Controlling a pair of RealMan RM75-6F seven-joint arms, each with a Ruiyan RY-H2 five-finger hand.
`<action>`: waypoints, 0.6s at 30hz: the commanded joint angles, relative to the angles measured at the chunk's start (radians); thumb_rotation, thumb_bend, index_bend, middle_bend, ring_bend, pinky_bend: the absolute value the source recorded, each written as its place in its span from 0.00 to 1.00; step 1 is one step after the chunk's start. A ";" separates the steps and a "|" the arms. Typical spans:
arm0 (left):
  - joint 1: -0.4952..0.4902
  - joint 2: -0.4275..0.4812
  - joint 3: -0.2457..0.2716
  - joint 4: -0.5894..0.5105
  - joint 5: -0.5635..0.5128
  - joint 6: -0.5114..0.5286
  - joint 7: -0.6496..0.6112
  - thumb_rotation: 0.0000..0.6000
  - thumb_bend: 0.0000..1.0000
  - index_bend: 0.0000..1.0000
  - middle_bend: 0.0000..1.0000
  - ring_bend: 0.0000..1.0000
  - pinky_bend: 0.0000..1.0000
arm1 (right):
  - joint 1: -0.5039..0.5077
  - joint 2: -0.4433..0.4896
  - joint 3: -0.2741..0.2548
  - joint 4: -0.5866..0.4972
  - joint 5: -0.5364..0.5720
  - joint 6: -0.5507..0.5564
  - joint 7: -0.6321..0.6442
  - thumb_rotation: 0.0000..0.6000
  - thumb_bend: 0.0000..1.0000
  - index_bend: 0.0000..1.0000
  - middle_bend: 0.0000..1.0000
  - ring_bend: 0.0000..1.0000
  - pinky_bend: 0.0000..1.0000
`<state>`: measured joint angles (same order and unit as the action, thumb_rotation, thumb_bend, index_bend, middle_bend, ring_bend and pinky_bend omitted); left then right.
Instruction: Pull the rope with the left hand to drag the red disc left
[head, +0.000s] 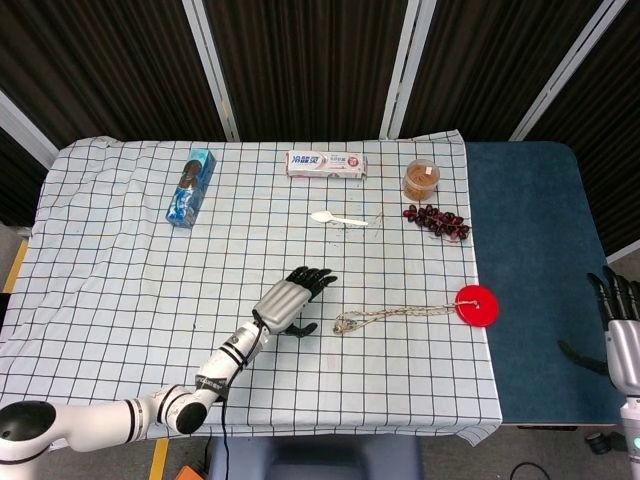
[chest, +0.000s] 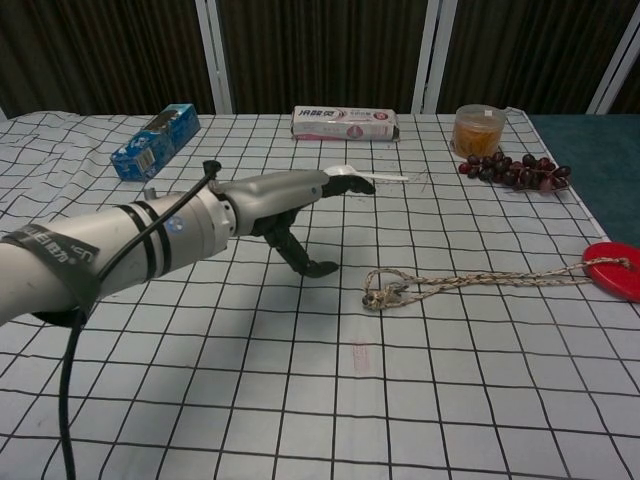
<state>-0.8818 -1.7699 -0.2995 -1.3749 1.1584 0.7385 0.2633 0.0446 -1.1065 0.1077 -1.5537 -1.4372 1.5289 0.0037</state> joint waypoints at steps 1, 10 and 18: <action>-0.036 -0.039 -0.001 0.049 -0.027 -0.013 0.014 1.00 0.35 0.00 0.00 0.00 0.00 | -0.003 0.002 0.001 0.002 0.002 0.003 0.005 1.00 0.27 0.00 0.00 0.00 0.00; -0.095 -0.112 -0.009 0.127 -0.123 -0.071 -0.023 1.00 0.35 0.04 0.00 0.00 0.00 | -0.015 0.003 0.006 0.027 0.024 0.002 0.030 1.00 0.27 0.00 0.00 0.00 0.00; -0.145 -0.129 -0.031 0.142 -0.212 -0.112 -0.031 1.00 0.34 0.07 0.00 0.00 0.00 | -0.020 0.007 0.011 0.042 0.027 0.006 0.050 1.00 0.27 0.00 0.00 0.00 0.00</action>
<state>-1.0198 -1.8952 -0.3266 -1.2369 0.9547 0.6332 0.2343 0.0247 -1.1001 0.1186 -1.5127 -1.4105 1.5347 0.0534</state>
